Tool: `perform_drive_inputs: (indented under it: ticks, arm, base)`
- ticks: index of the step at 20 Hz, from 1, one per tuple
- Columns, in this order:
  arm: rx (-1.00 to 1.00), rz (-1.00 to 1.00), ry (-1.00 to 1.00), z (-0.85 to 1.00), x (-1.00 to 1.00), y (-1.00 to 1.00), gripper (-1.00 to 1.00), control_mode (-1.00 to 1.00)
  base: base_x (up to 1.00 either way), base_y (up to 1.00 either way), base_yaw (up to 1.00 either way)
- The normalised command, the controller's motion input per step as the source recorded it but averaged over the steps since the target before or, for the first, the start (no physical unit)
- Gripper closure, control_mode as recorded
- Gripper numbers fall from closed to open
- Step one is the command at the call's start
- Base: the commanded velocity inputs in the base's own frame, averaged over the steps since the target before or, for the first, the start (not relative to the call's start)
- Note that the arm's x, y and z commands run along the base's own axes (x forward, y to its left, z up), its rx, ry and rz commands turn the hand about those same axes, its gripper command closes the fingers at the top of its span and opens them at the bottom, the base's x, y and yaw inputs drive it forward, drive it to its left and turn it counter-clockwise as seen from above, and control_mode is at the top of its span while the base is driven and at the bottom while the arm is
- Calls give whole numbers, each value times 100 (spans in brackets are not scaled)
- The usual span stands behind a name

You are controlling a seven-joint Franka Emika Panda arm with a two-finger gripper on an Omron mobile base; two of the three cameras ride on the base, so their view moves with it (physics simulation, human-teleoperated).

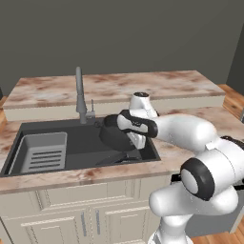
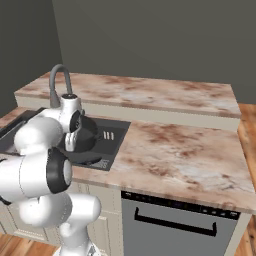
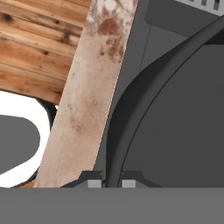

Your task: Move the pot and pan from the stove into the sink.

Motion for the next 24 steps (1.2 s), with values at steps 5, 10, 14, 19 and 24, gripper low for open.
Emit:
perform_drive_inputs:
  ticks: [5,10,14,19,24]
  arm:
    - [0,5,0,-33,41,6,100,-100]
    - [0,5,0,-44,36,8,100,-100]
    - [0,4,0,-32,50,7,100,-100]
    - [0,4,0,-40,46,7,100,-100]
    - [-1,3,-1,-30,33,3,-100,-100]
  base:
    - [0,0,0]
    - [0,0,0]
    - [0,0,0]
    - [0,0,0]
    - [0,0,0]
